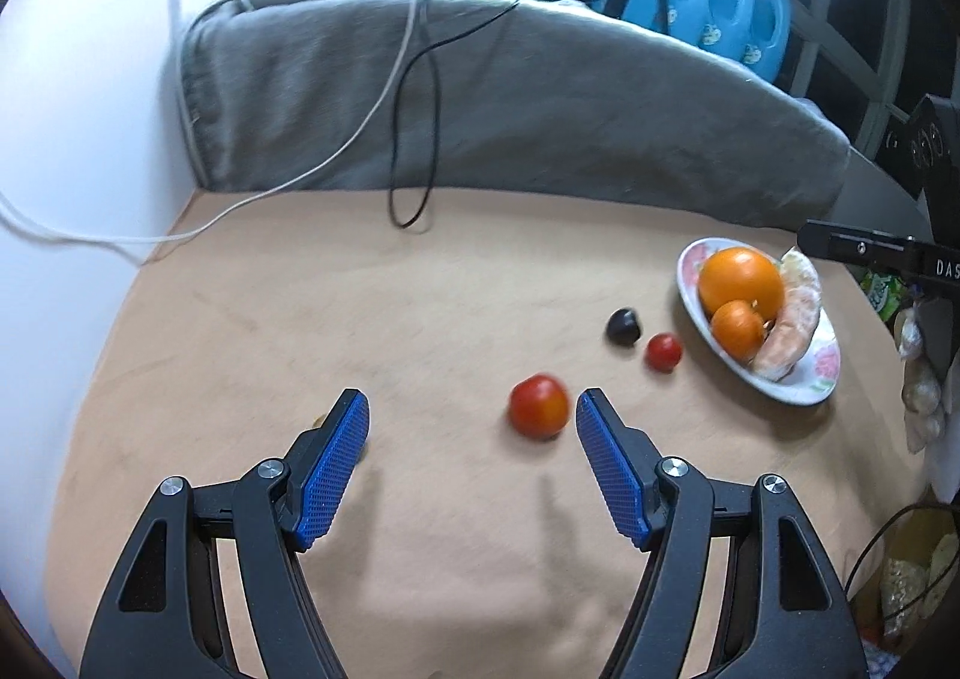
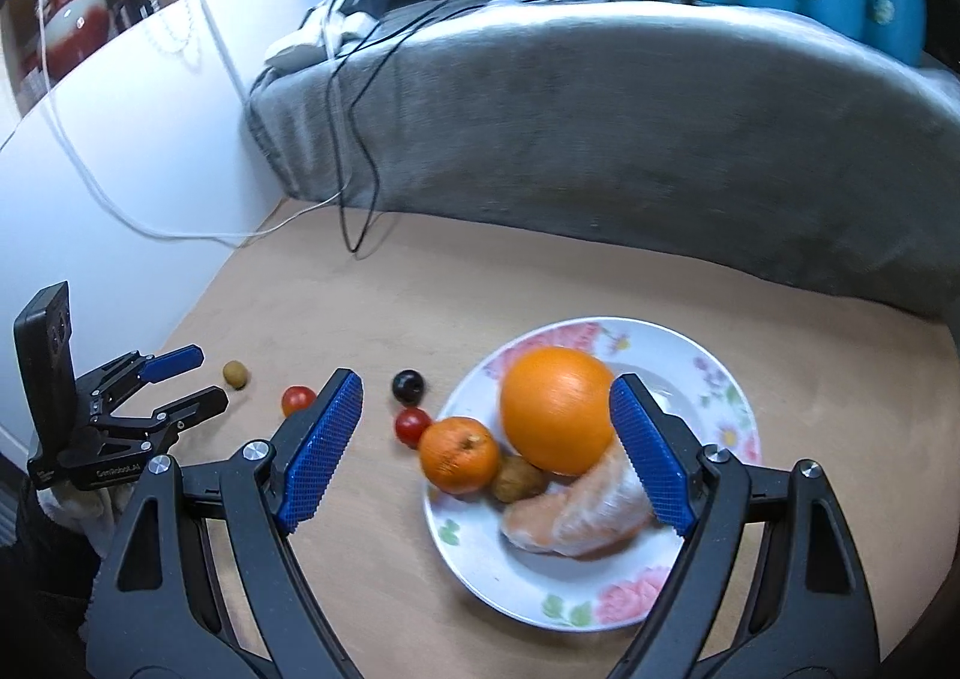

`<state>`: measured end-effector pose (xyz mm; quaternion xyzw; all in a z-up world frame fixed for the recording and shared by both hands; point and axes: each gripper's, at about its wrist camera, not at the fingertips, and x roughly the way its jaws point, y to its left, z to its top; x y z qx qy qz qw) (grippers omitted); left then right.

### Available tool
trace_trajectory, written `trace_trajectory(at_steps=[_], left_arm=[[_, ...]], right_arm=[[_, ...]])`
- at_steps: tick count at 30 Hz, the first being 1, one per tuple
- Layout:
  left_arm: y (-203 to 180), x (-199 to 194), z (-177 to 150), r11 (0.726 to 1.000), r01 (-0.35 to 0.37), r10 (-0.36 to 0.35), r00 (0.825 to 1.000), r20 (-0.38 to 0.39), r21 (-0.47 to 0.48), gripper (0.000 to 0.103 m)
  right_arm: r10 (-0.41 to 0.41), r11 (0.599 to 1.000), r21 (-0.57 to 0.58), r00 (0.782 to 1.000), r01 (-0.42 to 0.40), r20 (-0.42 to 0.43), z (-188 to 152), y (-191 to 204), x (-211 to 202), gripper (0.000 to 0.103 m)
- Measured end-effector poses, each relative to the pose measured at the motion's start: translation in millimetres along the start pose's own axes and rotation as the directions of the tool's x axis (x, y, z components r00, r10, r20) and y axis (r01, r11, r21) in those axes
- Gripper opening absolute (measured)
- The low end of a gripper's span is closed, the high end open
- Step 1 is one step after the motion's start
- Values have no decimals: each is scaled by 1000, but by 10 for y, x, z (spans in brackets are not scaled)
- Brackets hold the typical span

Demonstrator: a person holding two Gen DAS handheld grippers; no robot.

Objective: Organize fruits
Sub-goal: 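Move the left tool to the brown kiwi while the right tool approaches another black olive, then grasp the brown kiwi with the left tool while the right tool grasps the black olive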

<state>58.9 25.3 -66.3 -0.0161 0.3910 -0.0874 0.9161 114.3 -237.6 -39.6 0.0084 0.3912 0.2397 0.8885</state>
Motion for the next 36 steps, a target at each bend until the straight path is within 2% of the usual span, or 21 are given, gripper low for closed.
trace_trajectory(at_steps=[7, 14, 18, 22, 23, 24, 26, 29, 32, 36], left_arm=[[210, 32, -56, 999, -15, 14, 1000, -21, -47, 71], [317, 120, -38, 998, -1, -2, 999, -38, -71, 68], [385, 168, -24, 996, 5, -9, 999, -52, -92, 65], [455, 228, -24, 994, 3, -11, 998, -66, -112, 60], [469, 241, -27, 993, 3, -11, 998, -69, -116, 59], [480, 249, -33, 993, 2, -11, 997, -71, -119, 58], [508, 277, -37, 992, 1, -11, 997, -78, -126, 55], [553, 314, -34, 991, -3, -9, 996, -87, -136, 54], [587, 339, -30, 990, -11, -2, 996, -92, -140, 53], [600, 349, -32, 990, -17, 4, 996, -93, -138, 52]], right_arm=[[23, 997, -78, 999, -27, -49, 56, 232, 248, 87], [28, 991, -124, 994, -41, -106, 110, 407, 536, 86], [69, 990, -110, 983, -89, -169, 166, 422, 731, 71], [95, 986, -109, 965, -124, -245, 202, 477, 952, 67], [94, 985, -116, 960, -128, -262, 210, 499, 1012, 62], [92, 984, -122, 957, -130, -275, 213, 515, 1053, 56], [70, 981, -153, 952, -120, -298, 204, 566, 1137, 52], [19, 969, -227, 947, -96, -320, 174, 674, 1239, 52], [-23, 957, -280, 941, -78, -338, 132, 733, 1299, 44], [-60, 942, -331, 933, -65, -355, 84, 790, 1352, 44]])
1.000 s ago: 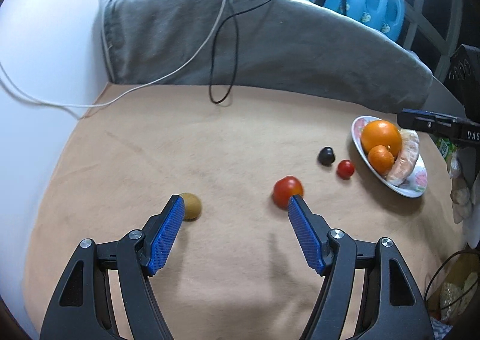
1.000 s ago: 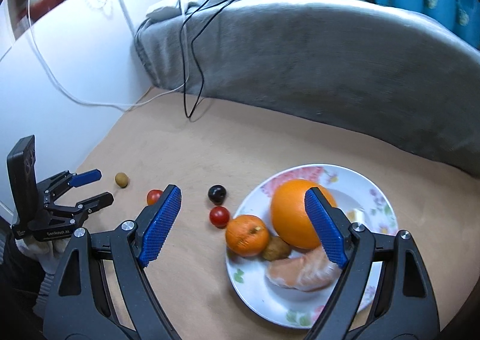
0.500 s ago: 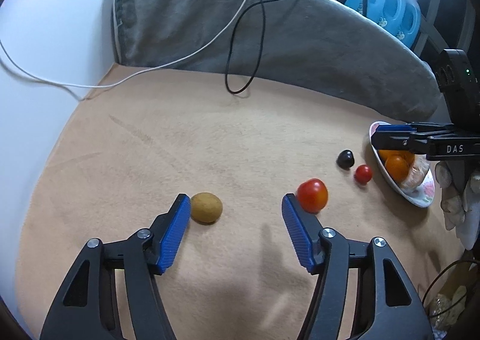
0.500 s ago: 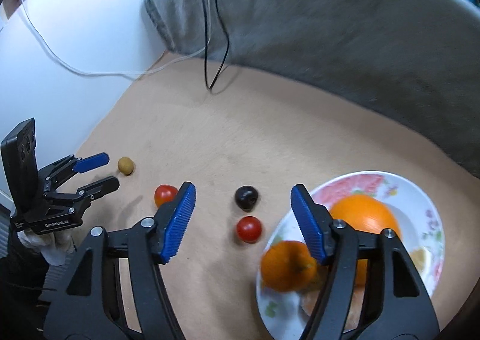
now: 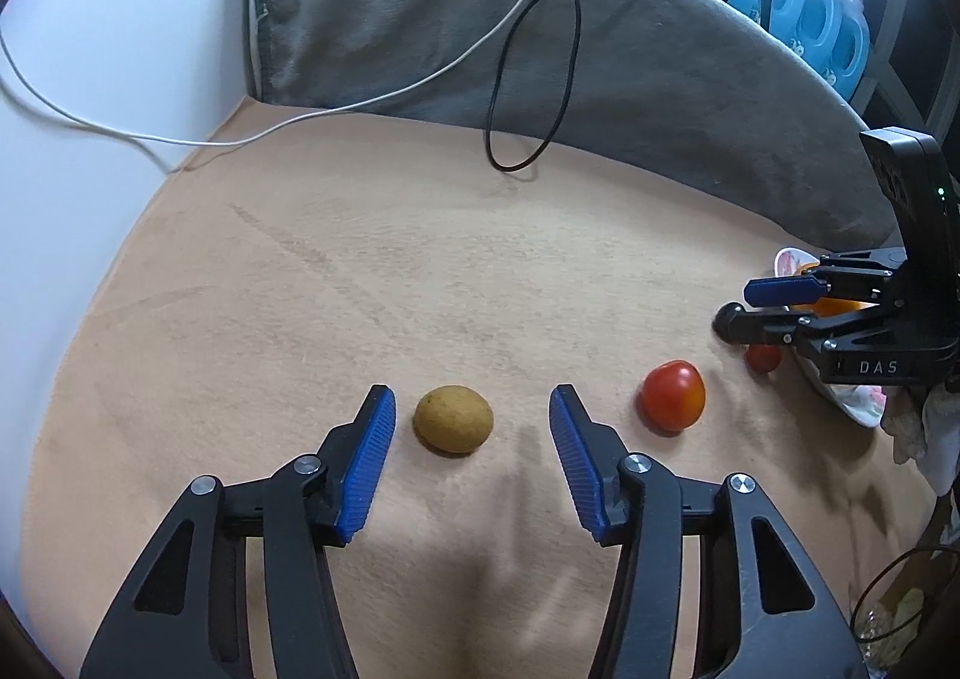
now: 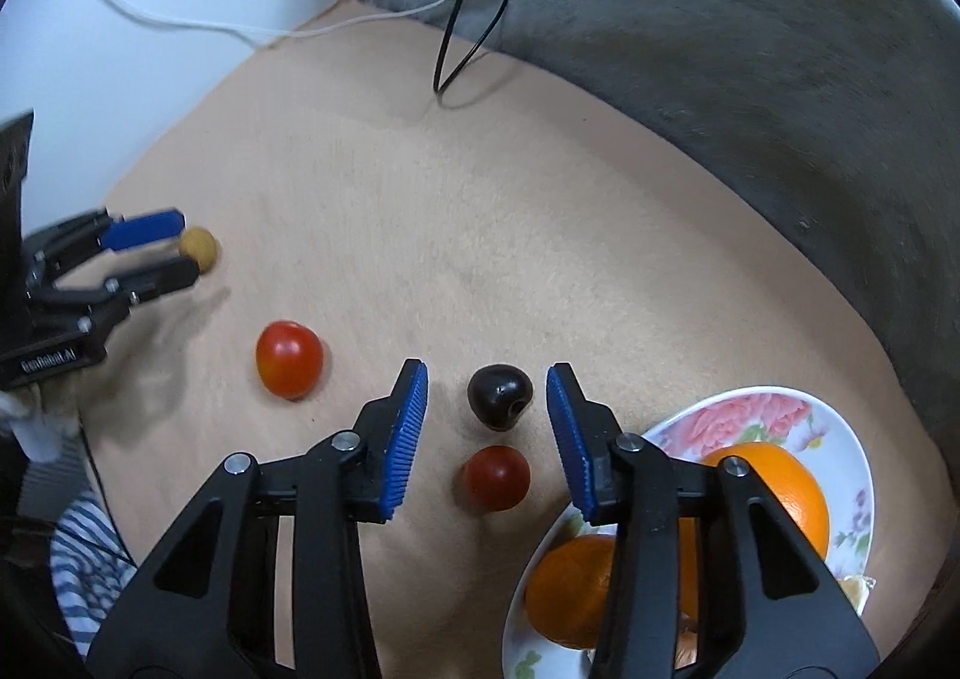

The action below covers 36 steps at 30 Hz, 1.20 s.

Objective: Organize fruits
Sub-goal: 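Grasp the brown kiwi with the left tool while the right tool grasps the black olive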

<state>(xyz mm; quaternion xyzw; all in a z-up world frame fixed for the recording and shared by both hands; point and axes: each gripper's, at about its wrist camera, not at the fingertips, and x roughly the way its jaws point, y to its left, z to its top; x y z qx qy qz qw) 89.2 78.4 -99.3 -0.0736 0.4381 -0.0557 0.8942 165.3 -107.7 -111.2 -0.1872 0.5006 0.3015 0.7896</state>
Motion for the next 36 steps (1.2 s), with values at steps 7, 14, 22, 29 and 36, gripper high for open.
trace_trajectory(at_steps=[7, 14, 22, 29, 36], left_arm=[[-5, 34, -3, 1000, -12, 12, 1000, -1, 15, 45], [34, 117, -5, 1000, -11, 11, 1000, -10, 9, 40], [59, 160, -31, 1000, -12, 12, 1000, -11, -3, 27], [51, 130, -37, 1000, -14, 14, 1000, 5, -2, 27], [1, 29, -34, 1000, -14, 14, 999, 35, 15, 27]], right_arm=[[-23, 1000, -21, 999, 22, -29, 7, 16, 94, 37], [-46, 998, -36, 998, 45, -41, 33, 42, 176, 32], [-59, 998, -29, 998, 58, -39, 16, -3, 198, 26], [-59, 998, -22, 998, 58, -22, -35, 0, 141, 26], [-50, 999, -3, 999, 50, 9, -62, -28, 24, 25]])
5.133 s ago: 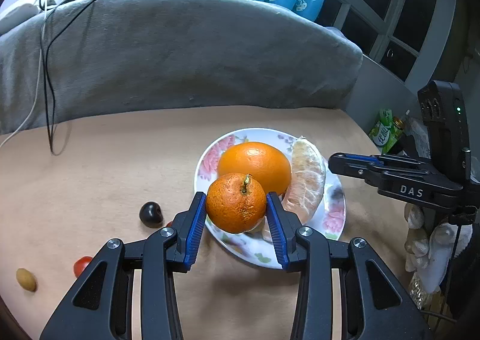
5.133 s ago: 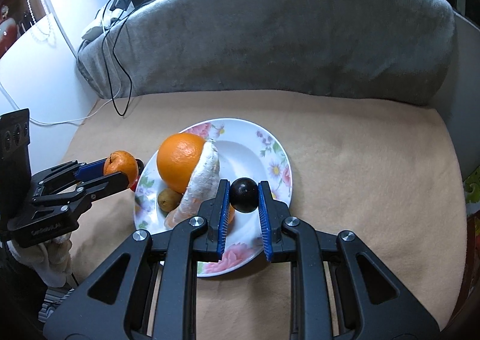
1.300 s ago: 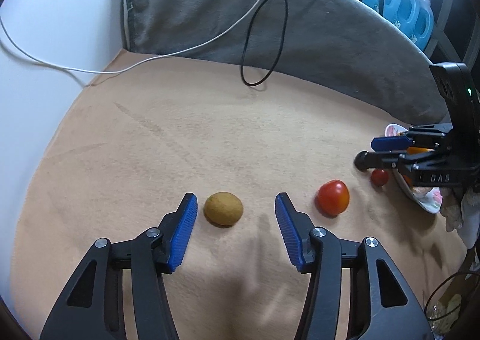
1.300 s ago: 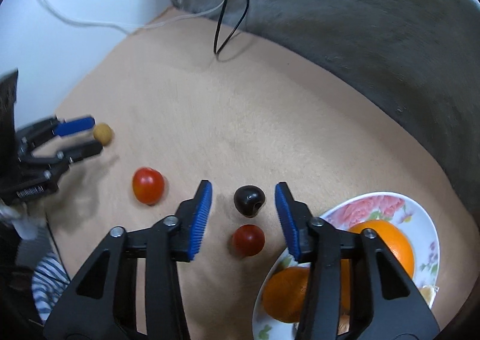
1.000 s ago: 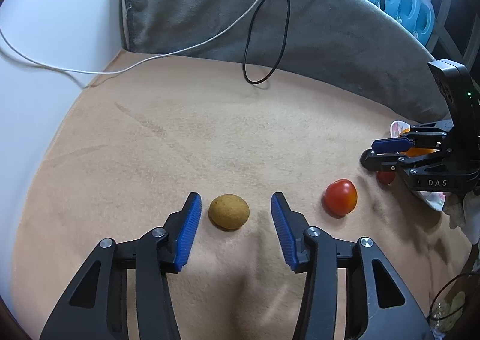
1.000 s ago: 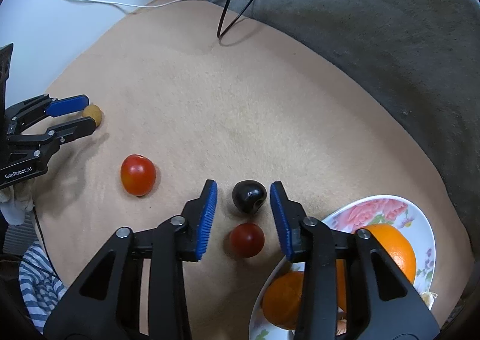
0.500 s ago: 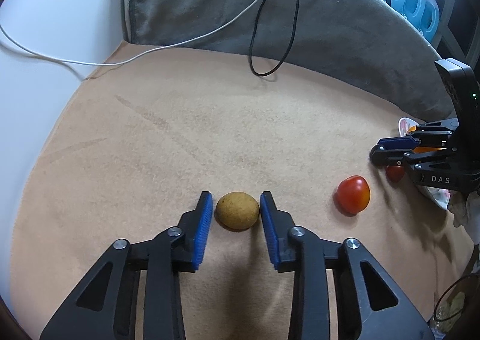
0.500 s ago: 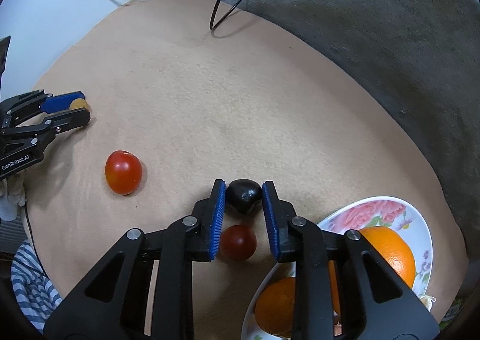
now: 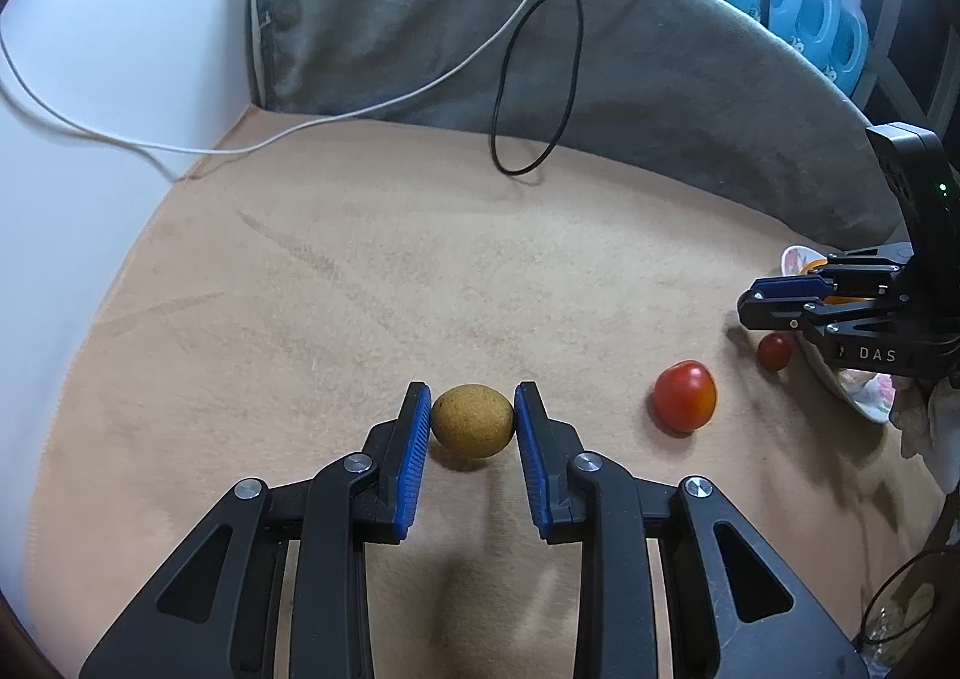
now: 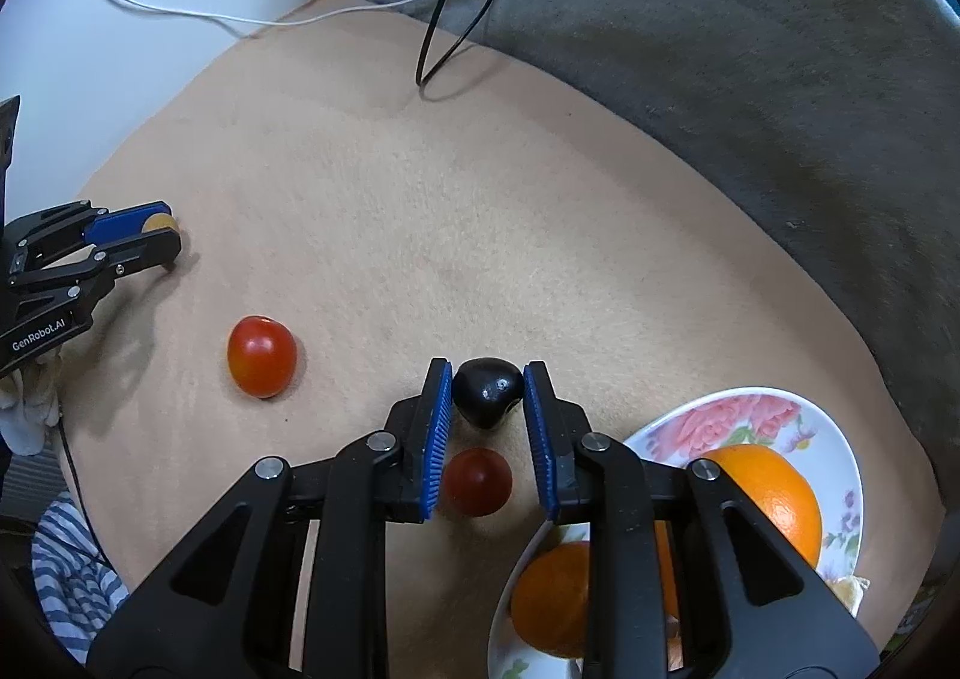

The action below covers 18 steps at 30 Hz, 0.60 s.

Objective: Organize fruits
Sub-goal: 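Grasp the brown kiwi with the left tool while the right tool grasps the black olive, then carry the kiwi and black olive onto the white plate and open both tools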

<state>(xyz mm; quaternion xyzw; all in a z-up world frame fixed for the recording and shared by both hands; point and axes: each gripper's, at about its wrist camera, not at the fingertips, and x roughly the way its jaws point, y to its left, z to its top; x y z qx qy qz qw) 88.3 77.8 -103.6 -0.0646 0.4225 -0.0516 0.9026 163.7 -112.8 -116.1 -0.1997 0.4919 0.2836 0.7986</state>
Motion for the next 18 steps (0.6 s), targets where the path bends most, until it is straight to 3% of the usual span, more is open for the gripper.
trace_trajectory(at_steps=[18], left_arm=[[-359, -268, 49, 996, 55, -59, 996, 62, 65, 27]], right_arm=[[41, 998, 48, 994, -46, 103, -125, -69, -423, 25]])
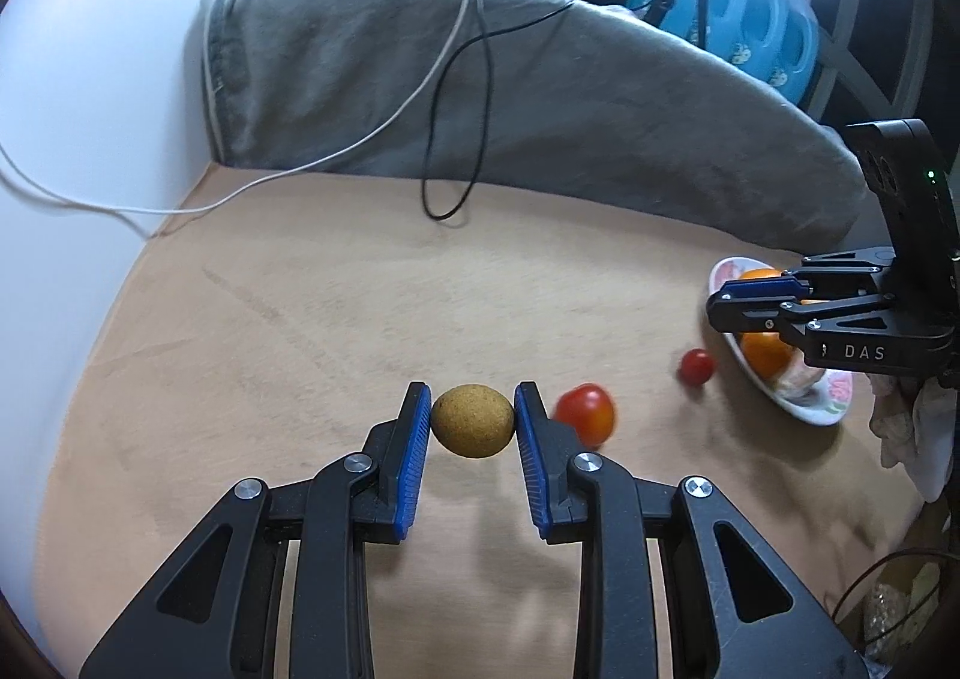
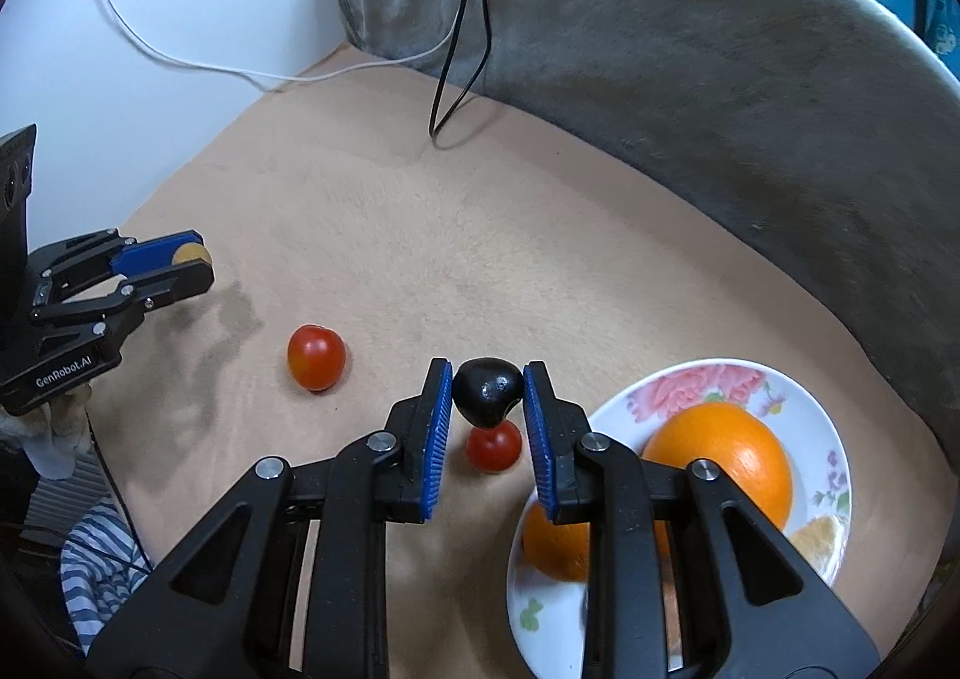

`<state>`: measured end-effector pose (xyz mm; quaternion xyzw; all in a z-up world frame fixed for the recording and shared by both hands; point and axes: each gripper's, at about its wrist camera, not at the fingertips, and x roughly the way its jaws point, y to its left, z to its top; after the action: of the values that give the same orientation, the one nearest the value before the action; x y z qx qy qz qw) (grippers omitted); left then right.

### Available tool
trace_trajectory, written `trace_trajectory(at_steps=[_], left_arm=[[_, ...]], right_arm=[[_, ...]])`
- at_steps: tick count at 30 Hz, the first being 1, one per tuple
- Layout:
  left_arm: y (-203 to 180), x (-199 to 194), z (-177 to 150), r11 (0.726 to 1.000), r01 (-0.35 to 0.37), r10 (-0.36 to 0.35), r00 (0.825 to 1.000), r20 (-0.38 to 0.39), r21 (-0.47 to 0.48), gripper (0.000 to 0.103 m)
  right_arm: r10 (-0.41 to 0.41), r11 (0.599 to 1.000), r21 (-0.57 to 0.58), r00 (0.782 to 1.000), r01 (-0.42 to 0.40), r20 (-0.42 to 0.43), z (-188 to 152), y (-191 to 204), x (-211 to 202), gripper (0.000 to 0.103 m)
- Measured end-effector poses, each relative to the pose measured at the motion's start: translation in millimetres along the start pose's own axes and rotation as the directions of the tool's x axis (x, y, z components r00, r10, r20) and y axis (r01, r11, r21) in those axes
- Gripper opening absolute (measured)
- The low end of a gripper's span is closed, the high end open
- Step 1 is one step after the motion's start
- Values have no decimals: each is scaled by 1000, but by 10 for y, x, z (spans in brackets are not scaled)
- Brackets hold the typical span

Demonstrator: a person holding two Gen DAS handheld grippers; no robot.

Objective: Organize fruits
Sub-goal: 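Carry the kiwi and black olive onto the white plate and open both tools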

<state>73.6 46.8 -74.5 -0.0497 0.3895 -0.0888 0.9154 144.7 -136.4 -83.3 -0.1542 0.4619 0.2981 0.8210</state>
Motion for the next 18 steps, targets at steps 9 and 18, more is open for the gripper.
trace_trajectory(at_steps=[9, 18], left_arm=[[-289, -72, 51, 997, 65, -66, 998, 17, 39, 27], [-673, -17, 91, 984, 153, -155, 988, 7, 95, 27]], right_arm=[[9, 999, 49, 998, -12, 64, -128, -132, -322, 25], [-24, 992, 122, 993, 10, 115, -310, -451, -657, 25]])
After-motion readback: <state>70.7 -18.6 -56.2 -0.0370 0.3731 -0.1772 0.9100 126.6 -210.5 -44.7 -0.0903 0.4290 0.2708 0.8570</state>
